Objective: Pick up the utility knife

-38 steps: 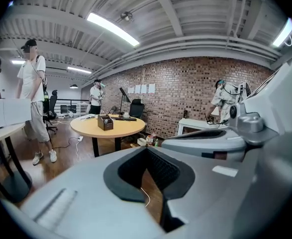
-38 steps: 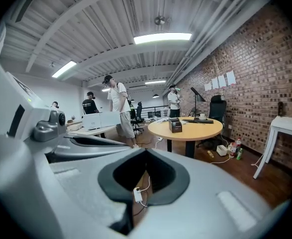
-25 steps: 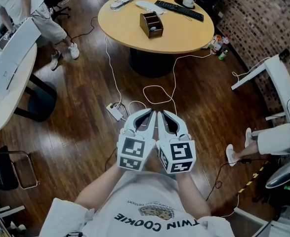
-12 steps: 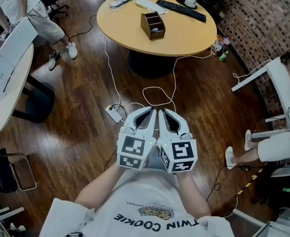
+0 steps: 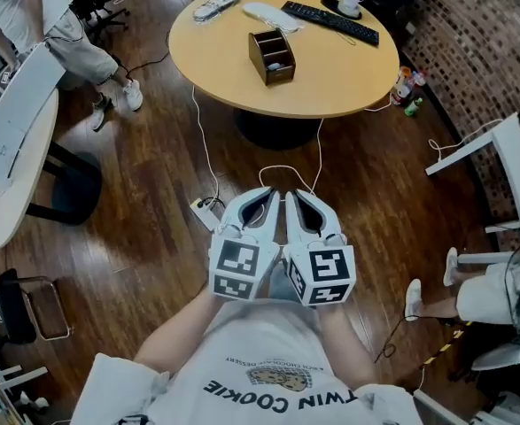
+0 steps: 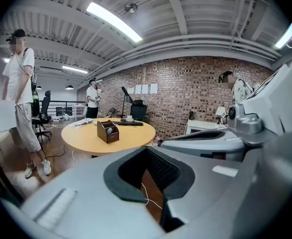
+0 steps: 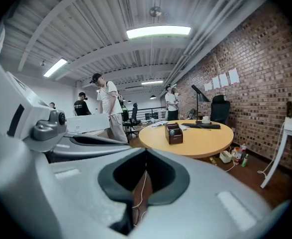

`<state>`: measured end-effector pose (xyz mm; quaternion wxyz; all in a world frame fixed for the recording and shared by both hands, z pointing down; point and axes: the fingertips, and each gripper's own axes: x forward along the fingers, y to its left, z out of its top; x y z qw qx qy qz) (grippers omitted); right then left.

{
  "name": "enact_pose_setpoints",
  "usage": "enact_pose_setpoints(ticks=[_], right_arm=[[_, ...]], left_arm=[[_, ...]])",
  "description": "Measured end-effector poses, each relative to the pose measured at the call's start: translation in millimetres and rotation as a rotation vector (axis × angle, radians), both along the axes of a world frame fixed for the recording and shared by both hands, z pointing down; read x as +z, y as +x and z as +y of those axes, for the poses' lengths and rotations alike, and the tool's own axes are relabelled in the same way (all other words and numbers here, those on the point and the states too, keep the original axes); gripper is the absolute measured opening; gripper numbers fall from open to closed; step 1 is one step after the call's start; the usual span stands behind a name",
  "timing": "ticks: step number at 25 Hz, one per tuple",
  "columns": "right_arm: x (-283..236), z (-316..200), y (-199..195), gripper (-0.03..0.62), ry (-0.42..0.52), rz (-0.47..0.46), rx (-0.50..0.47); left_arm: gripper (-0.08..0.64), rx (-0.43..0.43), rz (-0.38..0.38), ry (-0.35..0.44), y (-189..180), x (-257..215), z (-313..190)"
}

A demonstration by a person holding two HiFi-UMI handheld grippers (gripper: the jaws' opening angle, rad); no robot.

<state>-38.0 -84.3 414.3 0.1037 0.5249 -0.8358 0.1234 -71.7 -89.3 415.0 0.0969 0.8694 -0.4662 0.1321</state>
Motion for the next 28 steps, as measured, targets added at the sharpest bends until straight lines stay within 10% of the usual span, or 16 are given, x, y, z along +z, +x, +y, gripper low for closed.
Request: enact_pose_setpoints(ticks=[28], right_arm=[[-1.0, -199.9, 88.0, 0.002, -0.01, -0.046, -0.166]], left_arm=[[0.008, -0.147, -0.06, 0.005, 90.2, -1.1, -194.4]])
